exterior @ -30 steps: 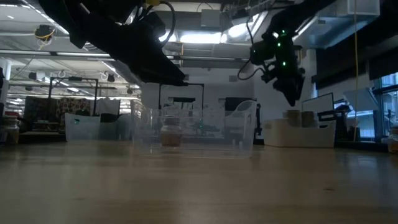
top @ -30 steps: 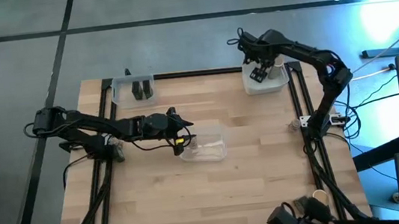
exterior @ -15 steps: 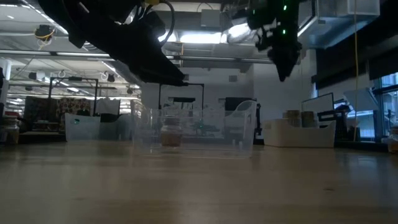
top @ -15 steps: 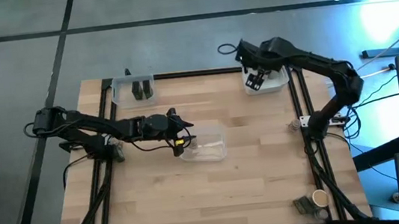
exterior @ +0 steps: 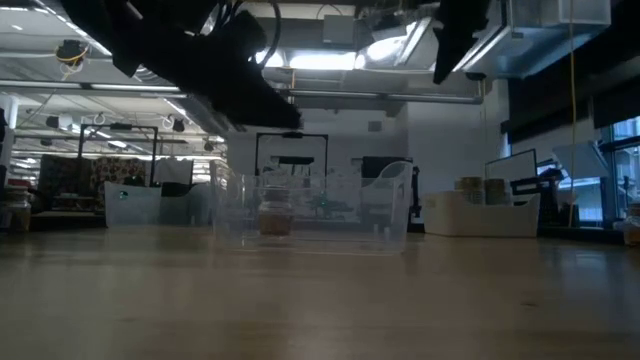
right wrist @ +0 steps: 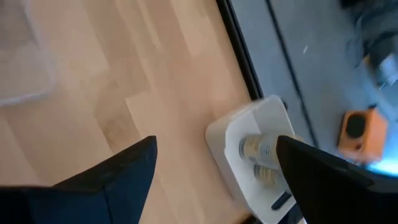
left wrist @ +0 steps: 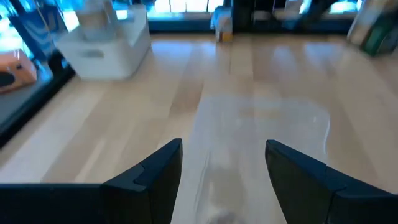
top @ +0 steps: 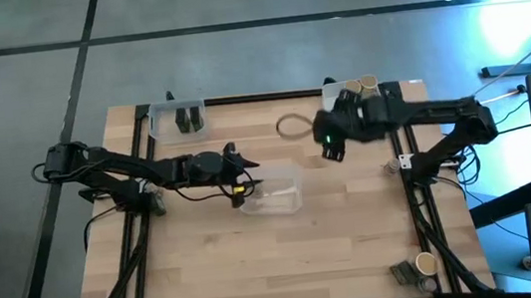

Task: Sort spices by type
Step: Put the black seasoning can into the top transparent bin

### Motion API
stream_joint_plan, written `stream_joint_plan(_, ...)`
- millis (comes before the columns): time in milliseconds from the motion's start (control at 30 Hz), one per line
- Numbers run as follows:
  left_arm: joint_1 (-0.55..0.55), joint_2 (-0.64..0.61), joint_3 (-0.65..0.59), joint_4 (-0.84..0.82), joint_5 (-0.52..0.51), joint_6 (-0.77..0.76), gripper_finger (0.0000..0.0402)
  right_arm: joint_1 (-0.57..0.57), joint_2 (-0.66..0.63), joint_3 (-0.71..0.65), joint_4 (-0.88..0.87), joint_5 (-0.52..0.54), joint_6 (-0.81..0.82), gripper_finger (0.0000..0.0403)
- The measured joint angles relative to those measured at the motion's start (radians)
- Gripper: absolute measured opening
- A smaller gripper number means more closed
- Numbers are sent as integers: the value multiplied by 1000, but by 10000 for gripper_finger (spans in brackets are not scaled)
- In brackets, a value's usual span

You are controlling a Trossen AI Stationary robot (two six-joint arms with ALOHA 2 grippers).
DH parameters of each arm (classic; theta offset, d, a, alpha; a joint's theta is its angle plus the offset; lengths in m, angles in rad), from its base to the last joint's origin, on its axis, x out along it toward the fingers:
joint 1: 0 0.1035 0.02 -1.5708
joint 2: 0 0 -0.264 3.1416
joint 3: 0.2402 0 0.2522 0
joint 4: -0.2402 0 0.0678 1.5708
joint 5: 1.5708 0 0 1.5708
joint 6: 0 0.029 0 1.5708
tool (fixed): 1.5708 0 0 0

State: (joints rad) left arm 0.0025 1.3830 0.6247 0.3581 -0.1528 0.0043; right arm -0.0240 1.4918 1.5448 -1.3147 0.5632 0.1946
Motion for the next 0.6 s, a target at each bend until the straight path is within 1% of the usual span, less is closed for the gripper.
stream_joint_plan(100,0,-3,10,27,0,4,220,83,0,-57,35,51,37,328)
stream_joint_plan(233,7,-5,69,-58,0,18,250,171,0,-159,58,79,90,328)
stream_joint_plan(300,9,-5,115,-147,0,32,270,208,2,-213,62,102,136,328)
stream_joint_plan(400,10,-5,197,-311,-5,41,290,253,1,-287,60,171,224,328)
stream_joint_plan(533,6,-5,304,-576,-37,-7,299,298,-26,-383,97,253,326,328)
stream_joint_plan(600,1,-5,346,-702,-53,-62,299,317,-48,-431,119,284,371,328)
